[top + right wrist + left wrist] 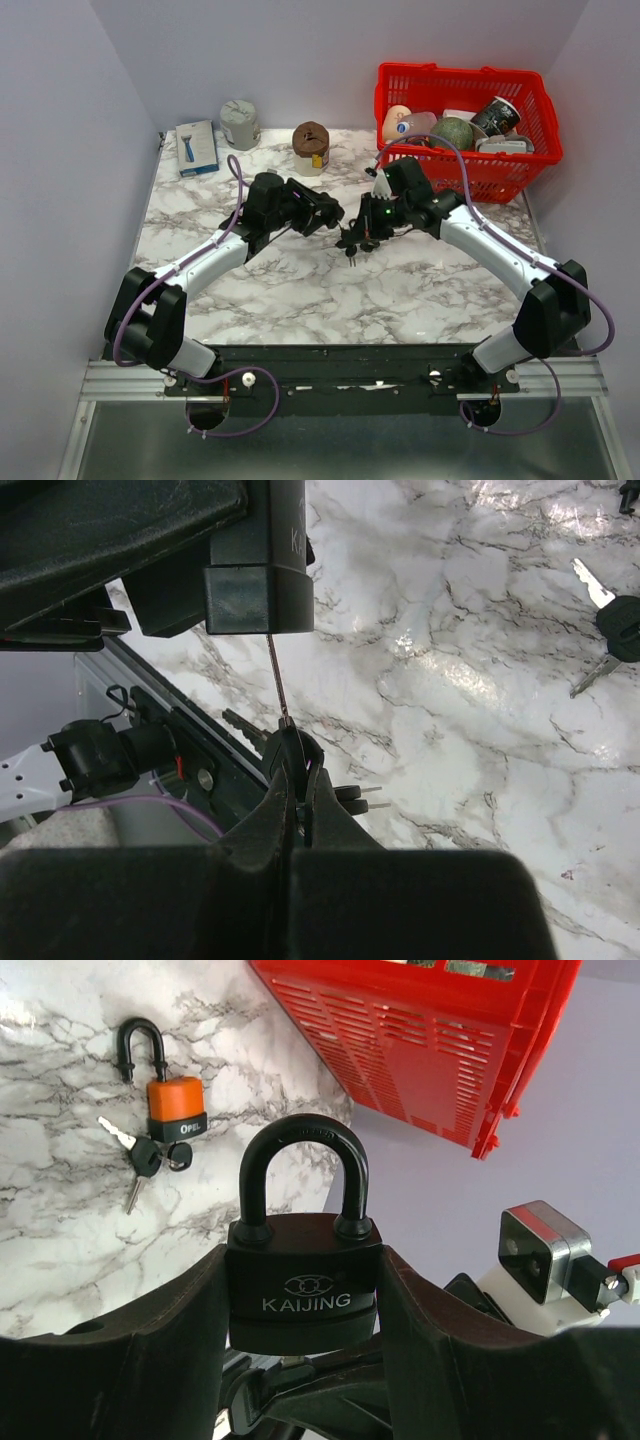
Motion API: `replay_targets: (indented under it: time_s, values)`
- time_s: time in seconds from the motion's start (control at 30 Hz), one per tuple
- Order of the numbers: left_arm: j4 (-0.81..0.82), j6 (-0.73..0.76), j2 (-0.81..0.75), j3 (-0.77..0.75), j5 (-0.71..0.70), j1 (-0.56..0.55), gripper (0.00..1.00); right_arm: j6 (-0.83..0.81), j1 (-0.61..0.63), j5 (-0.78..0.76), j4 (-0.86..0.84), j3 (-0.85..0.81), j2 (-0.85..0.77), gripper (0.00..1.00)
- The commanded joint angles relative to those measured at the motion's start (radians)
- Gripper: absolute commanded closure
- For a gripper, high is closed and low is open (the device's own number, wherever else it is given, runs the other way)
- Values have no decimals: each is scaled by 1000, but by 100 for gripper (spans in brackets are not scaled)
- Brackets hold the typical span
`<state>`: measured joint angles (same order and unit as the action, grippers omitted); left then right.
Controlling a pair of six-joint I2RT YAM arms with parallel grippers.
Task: Unlock with the key
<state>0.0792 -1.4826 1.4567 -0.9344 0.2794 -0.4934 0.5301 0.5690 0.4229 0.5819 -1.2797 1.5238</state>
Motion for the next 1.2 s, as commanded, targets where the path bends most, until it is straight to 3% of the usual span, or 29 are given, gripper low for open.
replay_targets:
  time_s: [0.0, 1.17]
  values:
    - [56, 21, -41, 2, 40, -30, 100, 16, -8, -62, -74, -78, 33, 99]
    - [44, 99, -24, -20, 70, -74, 100, -45, -8, -148, -77, -225, 131, 99]
